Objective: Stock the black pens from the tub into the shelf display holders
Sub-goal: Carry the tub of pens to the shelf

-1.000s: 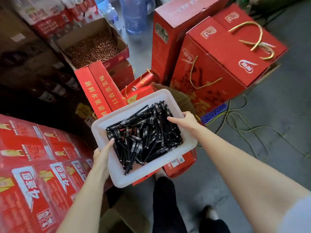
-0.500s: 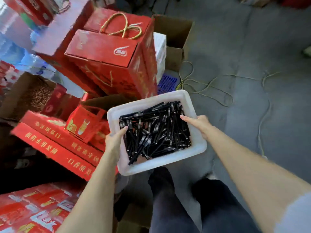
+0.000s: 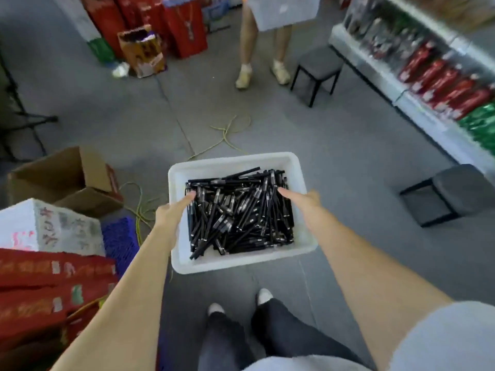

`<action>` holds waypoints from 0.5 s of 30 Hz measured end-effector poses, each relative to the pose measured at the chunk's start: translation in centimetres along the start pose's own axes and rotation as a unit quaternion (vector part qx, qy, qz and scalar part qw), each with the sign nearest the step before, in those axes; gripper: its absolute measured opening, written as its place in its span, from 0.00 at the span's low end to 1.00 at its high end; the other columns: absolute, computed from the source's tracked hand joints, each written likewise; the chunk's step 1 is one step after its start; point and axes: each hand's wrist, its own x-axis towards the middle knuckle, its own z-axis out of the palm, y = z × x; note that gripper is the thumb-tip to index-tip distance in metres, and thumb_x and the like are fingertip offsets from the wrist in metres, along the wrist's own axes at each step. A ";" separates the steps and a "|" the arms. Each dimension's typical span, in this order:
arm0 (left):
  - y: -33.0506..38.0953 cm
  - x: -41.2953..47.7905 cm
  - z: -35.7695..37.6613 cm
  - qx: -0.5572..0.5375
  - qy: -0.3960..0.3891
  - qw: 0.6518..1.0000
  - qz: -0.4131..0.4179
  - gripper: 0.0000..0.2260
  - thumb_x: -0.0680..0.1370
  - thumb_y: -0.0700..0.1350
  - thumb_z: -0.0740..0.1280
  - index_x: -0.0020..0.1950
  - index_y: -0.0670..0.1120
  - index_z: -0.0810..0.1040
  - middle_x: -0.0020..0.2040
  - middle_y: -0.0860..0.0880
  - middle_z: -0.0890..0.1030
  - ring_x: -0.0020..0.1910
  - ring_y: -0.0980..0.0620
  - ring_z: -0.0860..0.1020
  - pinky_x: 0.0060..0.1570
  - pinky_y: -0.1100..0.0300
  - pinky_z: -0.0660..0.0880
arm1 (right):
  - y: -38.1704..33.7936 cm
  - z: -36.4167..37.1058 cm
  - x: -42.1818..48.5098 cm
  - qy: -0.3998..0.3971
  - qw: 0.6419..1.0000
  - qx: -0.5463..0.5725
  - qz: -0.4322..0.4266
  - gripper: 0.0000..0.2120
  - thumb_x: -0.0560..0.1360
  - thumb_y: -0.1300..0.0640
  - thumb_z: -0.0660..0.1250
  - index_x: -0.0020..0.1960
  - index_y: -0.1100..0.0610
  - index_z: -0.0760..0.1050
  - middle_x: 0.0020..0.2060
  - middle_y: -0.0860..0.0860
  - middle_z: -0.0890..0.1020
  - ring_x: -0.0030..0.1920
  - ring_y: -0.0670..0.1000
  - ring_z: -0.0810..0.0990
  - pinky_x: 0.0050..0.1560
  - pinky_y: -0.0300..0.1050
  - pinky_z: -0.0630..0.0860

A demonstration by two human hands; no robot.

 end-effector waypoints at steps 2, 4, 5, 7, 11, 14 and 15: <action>3.4 -0.6 5.5 0.034 -0.037 0.998 0.030 0.33 0.69 0.57 0.74 0.65 0.37 0.69 0.57 0.44 0.74 0.56 0.44 0.72 0.57 0.52 0.67 | -1.5 -4.4 1.1 0.048 0.998 0.041 0.005 0.42 0.68 0.47 0.75 0.72 0.62 0.57 0.70 0.58 0.66 0.69 0.59 0.66 0.63 0.52 0.65; 6.2 -0.7 10.1 0.061 -0.067 0.994 0.063 0.36 0.69 0.57 0.74 0.68 0.37 0.68 0.62 0.43 0.74 0.59 0.43 0.72 0.60 0.51 0.68 | -2.9 -8.0 2.3 0.079 0.995 0.063 0.018 0.44 0.67 0.44 0.75 0.72 0.62 0.56 0.69 0.58 0.67 0.68 0.61 0.67 0.63 0.56 0.66; 7.6 -0.8 12.5 0.081 -0.080 0.991 0.071 0.36 0.69 0.57 0.74 0.67 0.37 0.68 0.61 0.44 0.74 0.57 0.43 0.73 0.59 0.52 0.69 | -3.6 -9.8 3.1 0.094 0.992 0.082 0.023 0.45 0.67 0.44 0.75 0.72 0.62 0.56 0.69 0.58 0.67 0.68 0.61 0.66 0.64 0.57 0.65; 10.3 -1.0 16.8 0.113 -0.094 0.985 0.091 0.32 0.70 0.56 0.74 0.66 0.38 0.69 0.56 0.44 0.74 0.52 0.45 0.72 0.53 0.55 0.68 | -4.7 -12.6 4.7 0.117 0.986 0.118 0.031 0.46 0.67 0.43 0.75 0.73 0.62 0.54 0.69 0.58 0.66 0.68 0.61 0.66 0.66 0.58 0.65; 15.1 0.0 24.4 0.172 -0.132 0.968 0.123 0.33 0.70 0.57 0.74 0.65 0.37 0.70 0.57 0.43 0.74 0.54 0.44 0.72 0.51 0.56 0.65 | -7.7 -16.6 8.4 0.143 0.969 0.194 0.052 0.46 0.68 0.44 0.74 0.73 0.62 0.54 0.69 0.59 0.66 0.68 0.61 0.66 0.66 0.56 0.65; 19.2 1.7 30.0 0.205 -0.149 0.957 0.140 0.38 0.69 0.58 0.74 0.68 0.37 0.66 0.62 0.43 0.72 0.62 0.41 0.70 0.54 0.53 0.65 | -10.5 -19.2 11.3 0.156 0.957 0.233 0.077 0.47 0.67 0.41 0.74 0.74 0.61 0.54 0.68 0.59 0.67 0.67 0.63 0.67 0.66 0.57 0.66; 20.6 2.1 31.9 0.218 -0.156 0.953 0.144 0.39 0.69 0.59 0.74 0.69 0.37 0.65 0.65 0.43 0.71 0.64 0.41 0.70 0.56 0.52 0.66 | -11.4 -20.1 12.1 0.161 0.954 0.241 0.079 0.47 0.67 0.41 0.74 0.74 0.61 0.55 0.68 0.59 0.67 0.67 0.63 0.67 0.66 0.57 0.66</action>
